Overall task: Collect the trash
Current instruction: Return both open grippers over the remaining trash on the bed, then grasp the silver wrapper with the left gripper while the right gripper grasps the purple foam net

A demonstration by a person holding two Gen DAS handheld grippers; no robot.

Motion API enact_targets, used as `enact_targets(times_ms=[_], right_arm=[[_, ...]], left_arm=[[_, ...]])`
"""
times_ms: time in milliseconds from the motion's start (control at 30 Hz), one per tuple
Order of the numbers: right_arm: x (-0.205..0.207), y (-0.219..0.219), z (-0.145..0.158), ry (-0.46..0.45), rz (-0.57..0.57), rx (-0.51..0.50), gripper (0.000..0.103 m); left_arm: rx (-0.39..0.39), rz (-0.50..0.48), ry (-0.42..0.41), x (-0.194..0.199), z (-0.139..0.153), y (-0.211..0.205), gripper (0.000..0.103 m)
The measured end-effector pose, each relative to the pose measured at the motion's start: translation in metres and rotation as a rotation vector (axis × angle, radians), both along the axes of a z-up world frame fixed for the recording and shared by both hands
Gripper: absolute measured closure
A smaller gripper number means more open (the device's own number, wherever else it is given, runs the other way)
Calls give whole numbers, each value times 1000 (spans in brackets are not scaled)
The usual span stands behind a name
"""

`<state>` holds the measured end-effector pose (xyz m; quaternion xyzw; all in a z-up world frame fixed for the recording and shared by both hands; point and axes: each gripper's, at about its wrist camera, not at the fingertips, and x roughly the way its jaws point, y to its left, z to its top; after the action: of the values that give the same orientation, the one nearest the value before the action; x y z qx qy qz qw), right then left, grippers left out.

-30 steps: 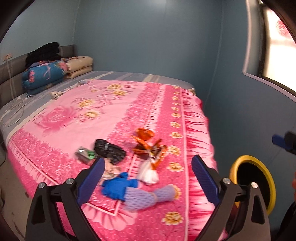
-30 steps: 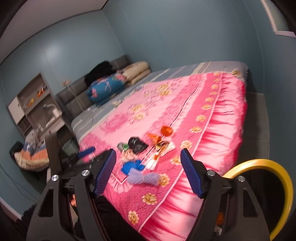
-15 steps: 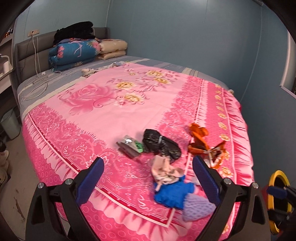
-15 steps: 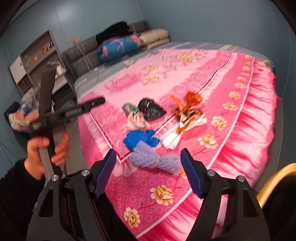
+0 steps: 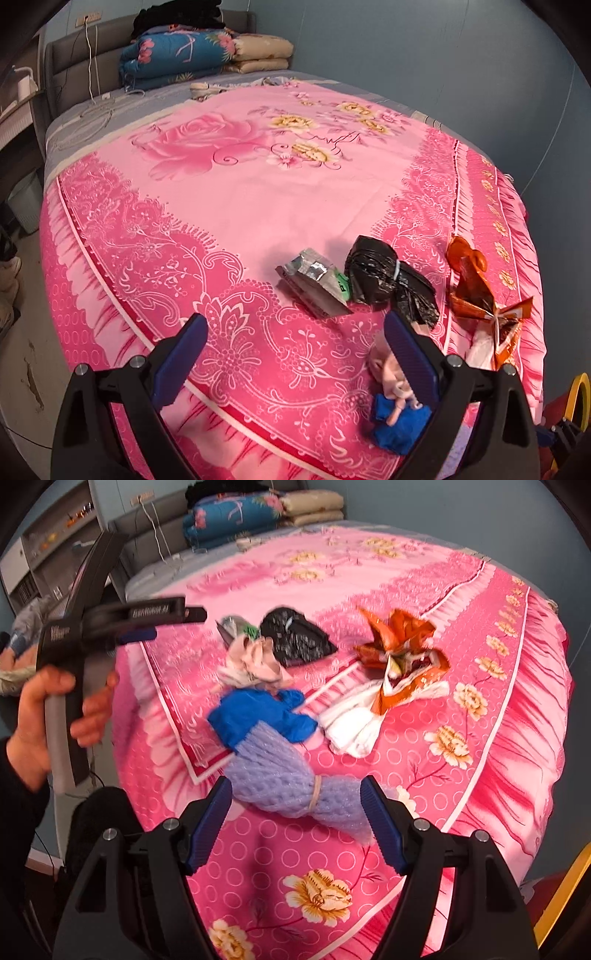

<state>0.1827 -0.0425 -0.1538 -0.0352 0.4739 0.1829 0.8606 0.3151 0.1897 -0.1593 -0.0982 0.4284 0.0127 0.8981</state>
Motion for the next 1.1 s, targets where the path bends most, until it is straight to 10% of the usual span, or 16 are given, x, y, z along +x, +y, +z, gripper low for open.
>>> enact_targets(times_ms=[467, 833, 1100], right_arm=[[20, 10, -23, 31, -6, -111, 33], [35, 16, -32, 51, -20, -124, 44], [39, 16, -29, 57, -23, -95, 73]], left_arm=[[-48, 33, 62, 56, -36, -3, 11], [-121, 17, 102, 62, -62, -3, 73], [-152, 6, 91, 59, -60, -2, 82]])
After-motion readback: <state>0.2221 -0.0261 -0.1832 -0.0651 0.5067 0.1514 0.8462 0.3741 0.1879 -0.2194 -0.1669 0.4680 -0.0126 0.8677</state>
